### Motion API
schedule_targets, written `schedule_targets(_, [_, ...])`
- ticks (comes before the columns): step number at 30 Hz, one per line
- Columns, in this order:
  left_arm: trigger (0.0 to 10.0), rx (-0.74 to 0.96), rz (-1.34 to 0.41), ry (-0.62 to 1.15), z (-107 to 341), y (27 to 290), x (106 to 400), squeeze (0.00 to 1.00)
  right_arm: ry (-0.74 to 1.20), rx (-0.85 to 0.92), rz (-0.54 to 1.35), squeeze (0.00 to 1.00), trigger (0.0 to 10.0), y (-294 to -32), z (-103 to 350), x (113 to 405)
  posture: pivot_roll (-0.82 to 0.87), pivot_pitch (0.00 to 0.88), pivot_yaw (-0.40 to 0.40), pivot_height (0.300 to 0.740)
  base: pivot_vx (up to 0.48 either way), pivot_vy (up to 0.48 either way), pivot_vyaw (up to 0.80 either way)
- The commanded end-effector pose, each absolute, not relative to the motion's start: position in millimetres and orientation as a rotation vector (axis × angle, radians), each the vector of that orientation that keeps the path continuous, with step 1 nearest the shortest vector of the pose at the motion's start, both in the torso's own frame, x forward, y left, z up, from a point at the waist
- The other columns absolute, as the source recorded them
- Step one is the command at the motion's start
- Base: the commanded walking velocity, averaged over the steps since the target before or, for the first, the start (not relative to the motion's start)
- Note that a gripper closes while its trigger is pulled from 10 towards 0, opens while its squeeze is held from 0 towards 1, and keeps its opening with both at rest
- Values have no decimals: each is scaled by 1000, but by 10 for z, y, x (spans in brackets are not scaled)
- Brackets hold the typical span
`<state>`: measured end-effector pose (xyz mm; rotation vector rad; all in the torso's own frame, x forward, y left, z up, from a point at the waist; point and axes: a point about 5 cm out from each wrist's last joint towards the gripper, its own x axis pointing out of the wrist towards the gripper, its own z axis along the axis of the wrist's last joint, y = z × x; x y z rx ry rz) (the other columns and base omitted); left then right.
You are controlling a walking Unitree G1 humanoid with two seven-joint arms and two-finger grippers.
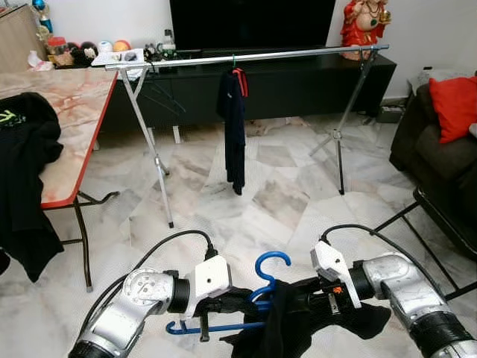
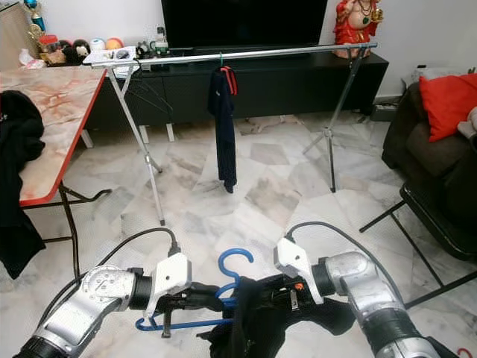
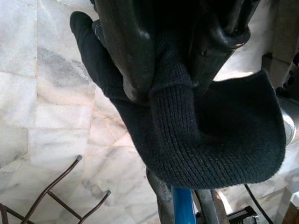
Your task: Hang hanger
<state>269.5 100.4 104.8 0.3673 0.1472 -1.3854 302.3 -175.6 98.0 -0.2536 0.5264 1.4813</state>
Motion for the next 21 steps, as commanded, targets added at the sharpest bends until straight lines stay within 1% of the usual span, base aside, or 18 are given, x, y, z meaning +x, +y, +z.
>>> schedule_targets(1, [10000, 377, -1428, 76, 1143, 883, 2693, 1000, 484, -255, 1490, 0, 0, -1691, 1021, 3034, 47, 60, 7, 740, 0, 0, 0])
schedule_targets(6, [10000, 376, -1427, 77, 1138, 886, 2691, 1000, 490, -253, 1495, 0, 0, -1690, 1008, 3023, 47, 59, 7, 740, 0, 0, 0])
schedule_targets(15, [10000, 390, -1424, 105, 1135, 980, 2708, 1000, 554, -291, 1488, 0, 0, -1752, 903, 2967, 48, 51, 6, 740, 0, 0, 0])
schedule_targets(19, [10000, 400, -1421, 119, 1135, 1035, 2717, 1000, 611, -323, 1469, 0, 0, -1827, 804, 2914, 51, 43, 3, 740, 0, 0, 0])
schedule_targets(21, [10000, 411, -1402, 133, 1144, 1106, 2739, 1000, 680, -373, 1435, 0, 0, -1933, 671, 2839, 49, 36, 1, 740, 0, 0, 0])
